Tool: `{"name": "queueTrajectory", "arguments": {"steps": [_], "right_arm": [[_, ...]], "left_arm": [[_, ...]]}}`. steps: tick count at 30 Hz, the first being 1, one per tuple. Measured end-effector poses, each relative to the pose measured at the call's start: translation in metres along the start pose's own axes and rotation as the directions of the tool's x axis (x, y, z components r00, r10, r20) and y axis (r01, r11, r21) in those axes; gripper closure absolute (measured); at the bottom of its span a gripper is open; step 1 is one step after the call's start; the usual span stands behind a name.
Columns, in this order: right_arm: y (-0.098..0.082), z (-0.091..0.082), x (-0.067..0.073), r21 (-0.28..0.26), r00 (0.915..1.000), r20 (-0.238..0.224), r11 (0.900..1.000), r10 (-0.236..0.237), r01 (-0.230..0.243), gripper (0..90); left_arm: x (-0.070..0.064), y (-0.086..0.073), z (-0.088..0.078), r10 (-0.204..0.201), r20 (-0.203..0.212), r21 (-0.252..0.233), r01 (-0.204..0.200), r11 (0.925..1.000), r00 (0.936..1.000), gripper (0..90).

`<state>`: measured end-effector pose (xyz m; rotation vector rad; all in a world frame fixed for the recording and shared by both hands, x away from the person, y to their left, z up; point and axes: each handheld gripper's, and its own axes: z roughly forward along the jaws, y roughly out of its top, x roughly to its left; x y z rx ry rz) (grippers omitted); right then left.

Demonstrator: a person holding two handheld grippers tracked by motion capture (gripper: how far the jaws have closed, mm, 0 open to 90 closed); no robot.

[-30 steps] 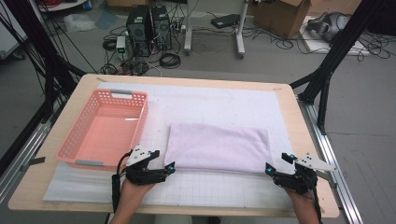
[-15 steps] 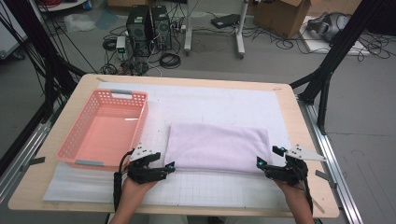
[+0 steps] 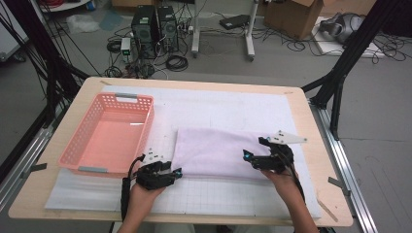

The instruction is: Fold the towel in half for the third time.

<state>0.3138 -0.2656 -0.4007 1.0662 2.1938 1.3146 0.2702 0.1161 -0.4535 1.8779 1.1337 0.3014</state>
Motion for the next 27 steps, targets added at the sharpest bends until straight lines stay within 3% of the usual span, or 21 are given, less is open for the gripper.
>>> {"name": "queueTrajectory", "arguments": {"steps": [3, 7, 11, 13, 17, 24, 27], "right_arm": [[0.014, 0.017, 0.006, 0.025, 0.9996, -0.017, 0.999, -0.024, 0.024, 18.1], [0.032, 0.039, 0.013, 0.046, 0.9980, -0.041, 0.998, -0.049, 0.051, 18.1], [0.050, 0.063, 0.020, 0.075, 0.9951, -0.074, 0.995, -0.066, 0.072, 18.1], [0.058, 0.076, 0.024, 0.086, 0.9919, -0.100, 0.993, -0.078, 0.086, 18.4], [0.070, 0.101, 0.032, 0.126, 0.9830, -0.152, 0.984, -0.103, 0.122, 22.4], [0.076, 0.143, 0.041, 0.193, 0.9809, -0.168, 0.973, -0.098, 0.130, 24.7], [0.077, 0.161, 0.048, 0.227, 0.9754, -0.182, 0.960, -0.124, 0.164, 26.9]], "left_arm": [[-0.001, 0.000, 0.000, 0.011, -0.016, 0.003, -0.011, 0.9999, 0.9998, 55.2], [-0.005, 0.000, 0.002, 0.024, -0.003, 0.007, -0.024, 0.9997, 0.9997, 64.9], [-0.007, 0.000, 0.003, 0.002, 0.006, 0.012, -0.002, 0.9999, 1.0000, 73.9], [-0.008, 0.000, 0.003, -0.031, -0.001, 0.011, 0.031, 0.9995, 0.9995, 75.0], [-0.008, 0.001, 0.003, -0.059, -0.004, 0.012, 0.059, 0.9982, 0.9983, 75.3], [-0.008, 0.001, 0.003, -0.078, -0.003, 0.012, 0.078, 0.9969, 0.9969, 76.4], [-0.006, 0.000, 0.003, -0.076, 0.004, 0.012, 0.076, 0.9970, 0.9971, 76.5]]}}
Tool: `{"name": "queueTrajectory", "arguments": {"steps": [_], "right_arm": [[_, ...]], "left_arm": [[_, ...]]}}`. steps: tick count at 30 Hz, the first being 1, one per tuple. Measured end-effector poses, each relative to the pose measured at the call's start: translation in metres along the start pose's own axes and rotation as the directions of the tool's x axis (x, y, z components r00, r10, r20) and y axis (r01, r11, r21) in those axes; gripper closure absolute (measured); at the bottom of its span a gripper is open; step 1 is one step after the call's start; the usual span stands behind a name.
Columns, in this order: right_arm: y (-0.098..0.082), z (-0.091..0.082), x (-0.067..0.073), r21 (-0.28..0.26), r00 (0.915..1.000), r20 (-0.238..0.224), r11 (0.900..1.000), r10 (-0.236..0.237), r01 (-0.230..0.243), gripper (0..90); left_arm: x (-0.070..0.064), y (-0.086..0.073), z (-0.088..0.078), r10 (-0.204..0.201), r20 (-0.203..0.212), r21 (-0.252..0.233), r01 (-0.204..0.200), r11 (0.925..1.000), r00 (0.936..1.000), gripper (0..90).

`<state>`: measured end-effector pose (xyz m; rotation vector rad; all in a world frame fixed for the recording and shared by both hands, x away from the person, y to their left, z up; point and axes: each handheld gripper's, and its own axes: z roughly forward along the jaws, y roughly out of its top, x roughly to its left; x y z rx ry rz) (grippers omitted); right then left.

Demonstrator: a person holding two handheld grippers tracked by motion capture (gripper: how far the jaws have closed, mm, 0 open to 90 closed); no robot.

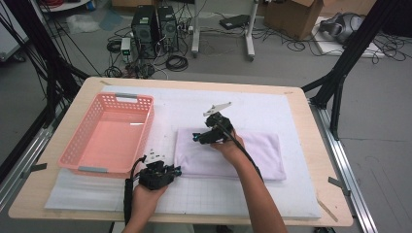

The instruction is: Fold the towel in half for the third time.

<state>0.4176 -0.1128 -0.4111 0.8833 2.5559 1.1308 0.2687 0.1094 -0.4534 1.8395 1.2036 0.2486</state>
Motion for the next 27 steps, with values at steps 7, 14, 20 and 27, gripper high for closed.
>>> {"name": "queueTrajectory", "arguments": {"steps": [7, 14, 20, 27], "right_arm": [[0.013, 0.029, 0.008, 0.050, 0.9989, -0.028, 0.998, -0.038, 0.040, 37.0], [0.019, 0.048, 0.017, 0.118, 0.9945, -0.019, 0.987, -0.103, 0.105, 57.7], [0.021, 0.046, 0.018, 0.111, 0.9928, -0.037, 0.987, -0.114, 0.118, 81.1], [0.025, 0.035, 0.015, 0.050, 0.9935, -0.079, 0.995, -0.082, 0.086, 85.4]], "left_arm": [[0.002, 0.000, 0.000, -0.007, 0.017, -0.001, 0.007, 1.0000, 0.9998, 76.8], [0.004, 0.000, -0.003, -0.028, 0.018, 0.008, 0.027, 0.9996, 0.9995, 78.8], [0.005, -0.001, -0.004, -0.032, 0.018, 0.010, 0.031, 0.9995, 0.9993, 80.1], [0.004, 0.004, -0.015, -0.035, 0.033, -0.017, 0.035, 0.9992, 0.9988, 80.9]]}}
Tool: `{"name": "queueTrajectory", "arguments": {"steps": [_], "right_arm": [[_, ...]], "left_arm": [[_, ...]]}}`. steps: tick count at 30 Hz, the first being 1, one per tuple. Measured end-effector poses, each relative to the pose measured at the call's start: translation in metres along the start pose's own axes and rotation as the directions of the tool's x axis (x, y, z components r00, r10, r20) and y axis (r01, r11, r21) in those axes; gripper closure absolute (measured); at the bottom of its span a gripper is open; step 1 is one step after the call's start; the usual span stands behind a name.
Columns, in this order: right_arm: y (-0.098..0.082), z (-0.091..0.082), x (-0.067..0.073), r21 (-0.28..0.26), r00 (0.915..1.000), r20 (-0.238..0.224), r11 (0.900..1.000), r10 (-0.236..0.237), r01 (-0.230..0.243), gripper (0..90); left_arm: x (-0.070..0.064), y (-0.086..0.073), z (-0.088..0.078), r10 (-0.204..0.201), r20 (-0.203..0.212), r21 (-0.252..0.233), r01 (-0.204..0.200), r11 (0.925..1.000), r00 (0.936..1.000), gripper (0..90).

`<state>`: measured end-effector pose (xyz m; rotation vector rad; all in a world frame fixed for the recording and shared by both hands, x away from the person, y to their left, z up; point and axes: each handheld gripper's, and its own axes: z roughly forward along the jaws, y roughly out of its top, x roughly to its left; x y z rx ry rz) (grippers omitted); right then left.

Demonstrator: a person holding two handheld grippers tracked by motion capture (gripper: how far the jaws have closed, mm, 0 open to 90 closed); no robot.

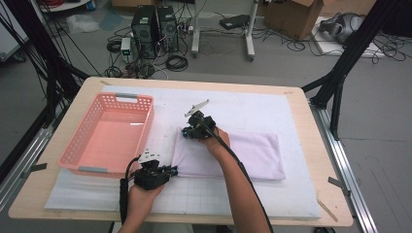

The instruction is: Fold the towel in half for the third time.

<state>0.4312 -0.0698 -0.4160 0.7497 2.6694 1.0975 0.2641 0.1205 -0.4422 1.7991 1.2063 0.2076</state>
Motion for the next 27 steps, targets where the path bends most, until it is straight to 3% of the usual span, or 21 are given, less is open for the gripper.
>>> {"name": "queueTrajectory", "arguments": {"steps": [7, 17, 27], "right_arm": [[0.003, -0.022, -0.002, -0.094, 0.9992, -0.036, 0.995, 0.018, -0.021, 85.5], [-0.005, -0.062, -0.018, -0.193, 0.9980, -0.047, 0.980, 0.042, -0.050, 85.5], [-0.026, -0.100, -0.033, -0.259, 0.9970, -0.035, 0.963, 0.069, -0.076, 85.6]], "left_arm": [[-0.007, 0.013, -0.014, 0.028, 0.026, -0.051, -0.026, 0.9983, 0.9993, 81.1], [-0.032, 0.037, -0.010, 0.073, 0.071, -0.075, -0.067, 0.9949, 0.9948, 81.1], [-0.071, 0.061, 0.004, 0.152, 0.133, -0.074, -0.143, 0.9869, 0.9793, 81.0]]}}
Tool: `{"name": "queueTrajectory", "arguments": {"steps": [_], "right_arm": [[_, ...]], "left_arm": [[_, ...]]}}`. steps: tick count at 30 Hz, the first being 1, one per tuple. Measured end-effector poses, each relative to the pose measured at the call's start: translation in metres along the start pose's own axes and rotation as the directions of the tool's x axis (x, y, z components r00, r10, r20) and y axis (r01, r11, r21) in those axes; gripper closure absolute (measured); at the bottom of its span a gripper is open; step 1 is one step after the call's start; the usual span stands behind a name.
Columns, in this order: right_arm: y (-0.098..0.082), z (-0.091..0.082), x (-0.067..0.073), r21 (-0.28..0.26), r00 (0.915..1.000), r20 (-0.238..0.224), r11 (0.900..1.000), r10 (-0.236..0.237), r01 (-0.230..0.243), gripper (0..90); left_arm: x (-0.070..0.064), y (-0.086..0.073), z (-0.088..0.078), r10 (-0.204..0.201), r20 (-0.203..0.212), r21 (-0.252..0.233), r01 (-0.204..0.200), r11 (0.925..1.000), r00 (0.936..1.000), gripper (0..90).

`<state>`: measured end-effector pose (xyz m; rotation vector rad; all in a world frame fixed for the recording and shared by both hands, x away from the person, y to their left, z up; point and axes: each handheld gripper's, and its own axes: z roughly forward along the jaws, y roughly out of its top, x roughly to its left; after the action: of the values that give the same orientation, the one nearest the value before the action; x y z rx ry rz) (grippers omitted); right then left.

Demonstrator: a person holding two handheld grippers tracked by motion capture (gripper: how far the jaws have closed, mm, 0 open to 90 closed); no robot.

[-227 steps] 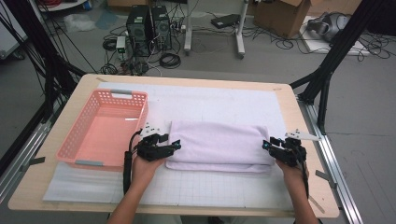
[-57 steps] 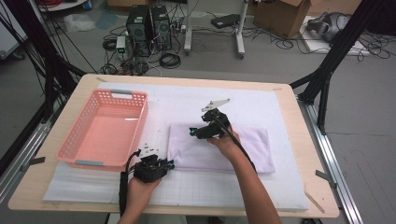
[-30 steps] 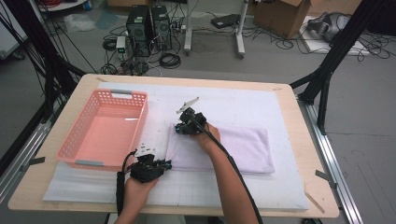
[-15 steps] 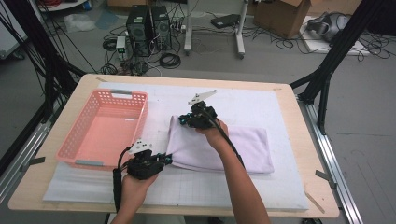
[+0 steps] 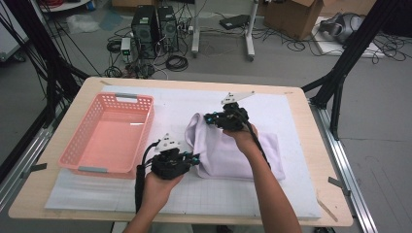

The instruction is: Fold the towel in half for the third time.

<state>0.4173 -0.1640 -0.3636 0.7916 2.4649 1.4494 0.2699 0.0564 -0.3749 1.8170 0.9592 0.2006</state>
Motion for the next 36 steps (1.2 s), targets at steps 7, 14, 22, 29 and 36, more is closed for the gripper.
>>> {"name": "queueTrajectory", "arguments": {"steps": [7, 14, 22, 29, 36], "right_arm": [[-0.016, -0.033, -0.014, -0.023, 0.9982, 0.053, 0.999, 0.030, -0.029, 85.6], [-0.035, -0.058, -0.029, -0.024, 0.9930, 0.102, 0.998, 0.059, -0.057, 85.6], [-0.059, -0.076, -0.045, -0.010, 0.9831, 0.152, 0.995, 0.102, -0.102, 85.5], [-0.081, -0.091, -0.057, -0.008, 0.9705, 0.201, 0.991, 0.133, -0.134, 85.5], [-0.095, -0.099, -0.066, 0.007, 0.9621, 0.223, 0.987, 0.158, -0.163, 85.2]], "left_arm": [[-0.022, 0.013, 0.031, 0.033, 0.069, 0.020, -0.035, 0.9992, 0.9971, 80.8], [-0.035, 0.017, 0.062, 0.042, 0.110, 0.054, -0.048, 0.9974, 0.9930, 80.6], [-0.047, 0.017, 0.095, 0.051, 0.144, 0.089, -0.065, 0.9939, 0.9883, 80.2], [-0.058, 0.013, 0.123, 0.038, 0.168, 0.103, -0.056, 0.9931, 0.9850, 78.4], [-0.059, 0.013, 0.129, 0.068, 0.180, 0.078, -0.084, 0.9934, 0.9812, 60.5]]}}
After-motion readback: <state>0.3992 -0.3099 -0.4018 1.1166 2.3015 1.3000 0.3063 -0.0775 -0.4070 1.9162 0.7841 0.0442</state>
